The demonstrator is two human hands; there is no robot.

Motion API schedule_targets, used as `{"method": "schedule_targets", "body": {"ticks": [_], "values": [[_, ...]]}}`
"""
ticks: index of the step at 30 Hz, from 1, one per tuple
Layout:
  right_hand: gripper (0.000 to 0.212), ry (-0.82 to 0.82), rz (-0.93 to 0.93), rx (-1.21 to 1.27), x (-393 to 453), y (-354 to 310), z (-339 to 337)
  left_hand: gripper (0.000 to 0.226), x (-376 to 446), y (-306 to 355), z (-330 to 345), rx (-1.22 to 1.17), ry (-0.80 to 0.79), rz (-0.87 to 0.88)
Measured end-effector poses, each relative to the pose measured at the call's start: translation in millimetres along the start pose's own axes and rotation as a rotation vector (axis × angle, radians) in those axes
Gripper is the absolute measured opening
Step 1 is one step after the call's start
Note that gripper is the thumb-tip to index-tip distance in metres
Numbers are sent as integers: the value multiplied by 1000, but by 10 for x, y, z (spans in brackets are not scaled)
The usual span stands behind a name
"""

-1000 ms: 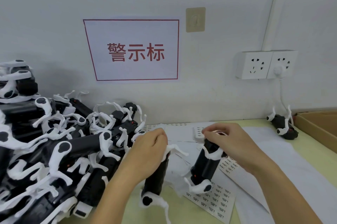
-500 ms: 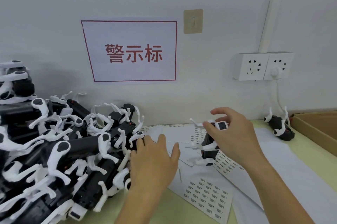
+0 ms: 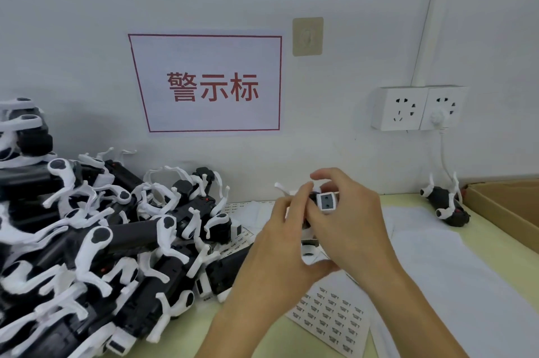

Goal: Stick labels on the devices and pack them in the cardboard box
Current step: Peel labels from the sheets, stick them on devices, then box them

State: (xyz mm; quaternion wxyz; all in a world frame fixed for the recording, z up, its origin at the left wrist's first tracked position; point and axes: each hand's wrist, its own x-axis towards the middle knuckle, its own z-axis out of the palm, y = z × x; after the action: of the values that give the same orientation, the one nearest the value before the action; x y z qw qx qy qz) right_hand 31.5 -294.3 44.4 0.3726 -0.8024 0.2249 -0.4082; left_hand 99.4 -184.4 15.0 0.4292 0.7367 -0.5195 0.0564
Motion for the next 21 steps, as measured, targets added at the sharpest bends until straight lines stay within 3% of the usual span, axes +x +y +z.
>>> {"method": "schedule_targets", "body": {"ticks": [6,9,11,15,19,21], "values": [[42,-230,-123,152,-34,-112,-67,68,68,-96,-95,-220,210,-53],[52,-309,-167,188,-10,-68,-128,32,93,-143,-160,-429,293,-145],[61,-342,-170,87,8,15,-160,12,93,-172,-158,-609,317,-269],[70,-405,-102,-62,33,164,-156,19,78,-200,-133,-859,335,-441],[55,-370,-104,-54,63,231,-143,10,83,-204,-124,-827,305,-440],[48,-317,-76,-19,91,285,-158,21,82,-219,-138,-770,297,-457]]}}
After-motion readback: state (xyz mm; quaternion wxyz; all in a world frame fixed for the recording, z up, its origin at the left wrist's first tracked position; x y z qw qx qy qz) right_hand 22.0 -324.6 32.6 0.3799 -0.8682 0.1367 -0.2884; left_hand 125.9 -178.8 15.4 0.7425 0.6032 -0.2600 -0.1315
